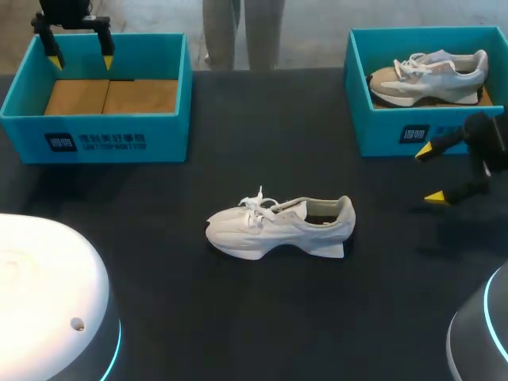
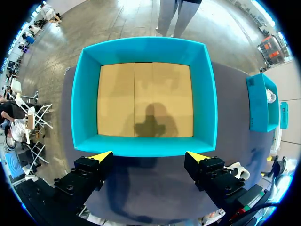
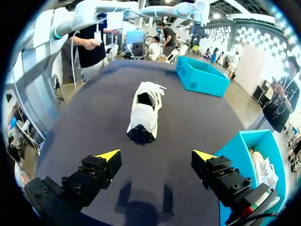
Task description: Take the shoe out of the shoebox, open the shoe tongue, remove and reinsert the insole, then place the shoe into the shoebox
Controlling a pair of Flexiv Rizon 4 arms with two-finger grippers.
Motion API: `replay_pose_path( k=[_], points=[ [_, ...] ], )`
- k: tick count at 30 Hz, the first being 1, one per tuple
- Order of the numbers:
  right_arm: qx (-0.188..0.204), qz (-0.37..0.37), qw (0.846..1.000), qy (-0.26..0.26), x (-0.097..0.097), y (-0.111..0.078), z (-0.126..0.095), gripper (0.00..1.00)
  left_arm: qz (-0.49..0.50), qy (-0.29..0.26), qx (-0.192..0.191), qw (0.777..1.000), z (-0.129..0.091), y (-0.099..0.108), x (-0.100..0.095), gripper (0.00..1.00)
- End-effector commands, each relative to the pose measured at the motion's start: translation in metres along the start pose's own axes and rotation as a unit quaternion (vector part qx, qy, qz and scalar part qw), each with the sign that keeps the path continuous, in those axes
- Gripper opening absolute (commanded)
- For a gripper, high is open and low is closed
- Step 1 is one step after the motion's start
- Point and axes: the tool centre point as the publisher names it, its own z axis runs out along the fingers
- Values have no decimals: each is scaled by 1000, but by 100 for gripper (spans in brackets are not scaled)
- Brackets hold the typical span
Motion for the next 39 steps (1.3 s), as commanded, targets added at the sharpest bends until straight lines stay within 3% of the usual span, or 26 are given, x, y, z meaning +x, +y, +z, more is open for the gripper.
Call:
replay_pose_path(
  k=[1,18,39],
  points=[
    [-24,-7,1000,-4,8,-14,8,100,0,0,0,1000,0,0,0,100],
    [-52,-4,999,-1,34,-37,41,100,0,0,0,1000,0,0,0,100],
    [-60,8,998,-12,37,-44,42,100,0,0,0,1000,0,0,0,100]
  ],
)
